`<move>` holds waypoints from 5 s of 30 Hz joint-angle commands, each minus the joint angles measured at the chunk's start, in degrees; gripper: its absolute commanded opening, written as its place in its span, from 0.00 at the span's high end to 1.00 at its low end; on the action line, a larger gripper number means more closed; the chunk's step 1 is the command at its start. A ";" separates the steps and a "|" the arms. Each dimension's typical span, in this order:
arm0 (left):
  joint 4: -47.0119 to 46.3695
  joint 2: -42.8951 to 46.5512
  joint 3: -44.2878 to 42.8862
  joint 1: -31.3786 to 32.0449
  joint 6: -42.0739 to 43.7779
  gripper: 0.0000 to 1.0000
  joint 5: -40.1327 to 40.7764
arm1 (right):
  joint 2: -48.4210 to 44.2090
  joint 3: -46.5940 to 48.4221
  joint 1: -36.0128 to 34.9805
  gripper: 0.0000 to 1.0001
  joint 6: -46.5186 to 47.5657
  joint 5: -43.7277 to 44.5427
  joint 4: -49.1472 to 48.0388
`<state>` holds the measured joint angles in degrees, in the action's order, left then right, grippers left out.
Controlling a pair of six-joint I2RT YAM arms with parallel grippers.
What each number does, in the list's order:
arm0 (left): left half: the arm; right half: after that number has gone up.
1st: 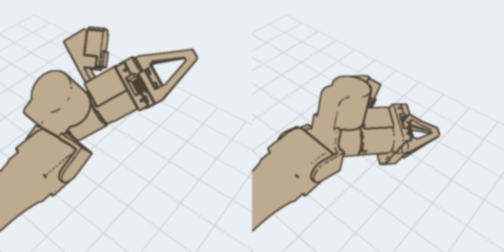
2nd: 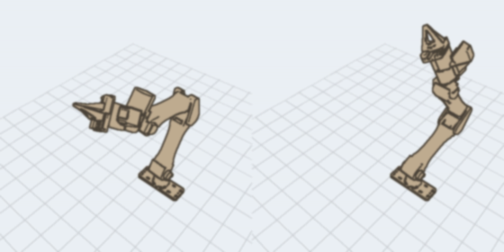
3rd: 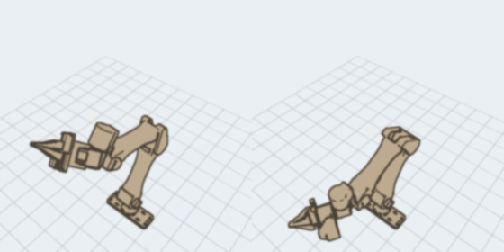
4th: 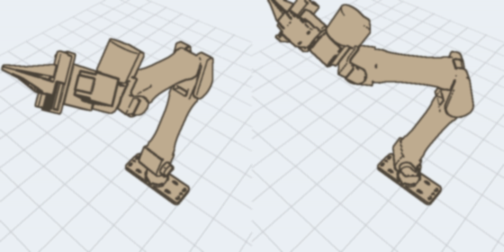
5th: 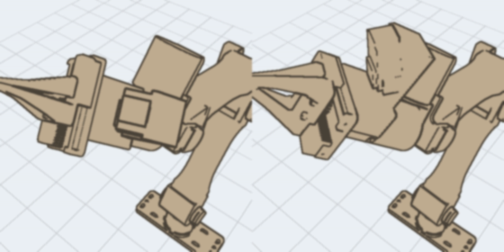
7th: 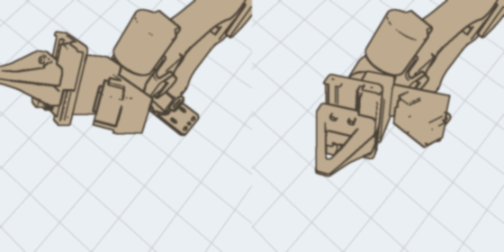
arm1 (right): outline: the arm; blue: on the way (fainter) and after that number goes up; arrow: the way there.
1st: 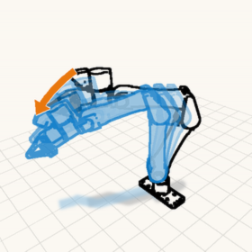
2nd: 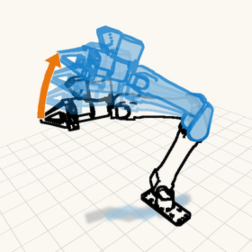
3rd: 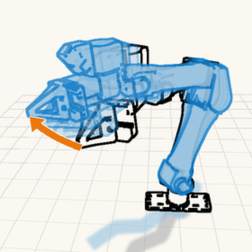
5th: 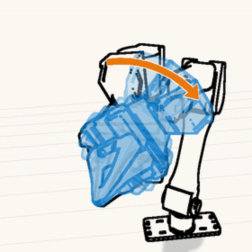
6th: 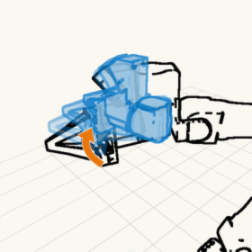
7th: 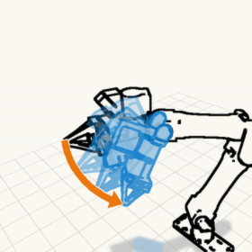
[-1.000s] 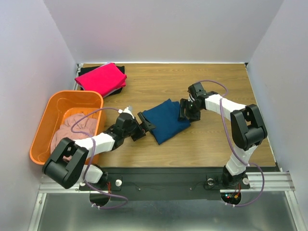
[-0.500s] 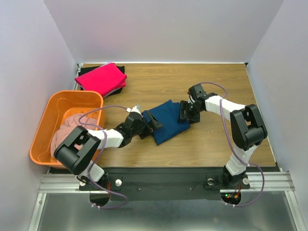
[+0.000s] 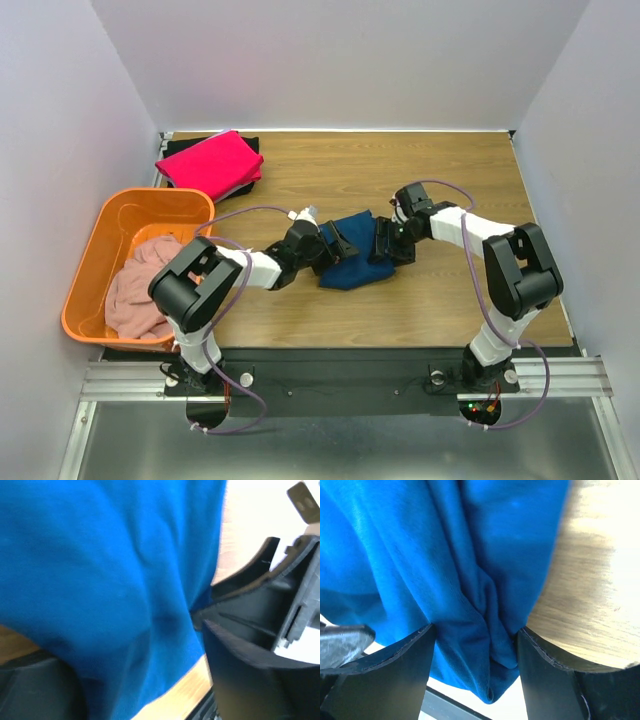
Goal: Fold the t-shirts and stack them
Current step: Neatly place the folded tshirt to the corner
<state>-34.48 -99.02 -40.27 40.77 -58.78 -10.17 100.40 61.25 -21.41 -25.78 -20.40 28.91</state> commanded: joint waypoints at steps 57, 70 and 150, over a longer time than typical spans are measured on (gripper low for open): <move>56.72 -18.67 -86.74 -36.72 40.94 1.00 -14.17 | -5.21 -0.79 -0.83 0.17 0.64 2.56 3.97; 52.41 -13.92 -75.22 -45.08 42.35 1.00 -16.63 | -4.77 -0.70 -0.83 0.17 0.73 1.42 3.97; 52.76 37.41 -21.43 8.09 19.59 0.01 41.02 | -30.00 -0.78 0.84 0.05 1.34 20.67 4.05</move>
<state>17.26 -61.80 -61.47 46.63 -35.57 26.04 73.12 60.90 -20.97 -24.43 -0.30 33.23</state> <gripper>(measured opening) 0.985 0.948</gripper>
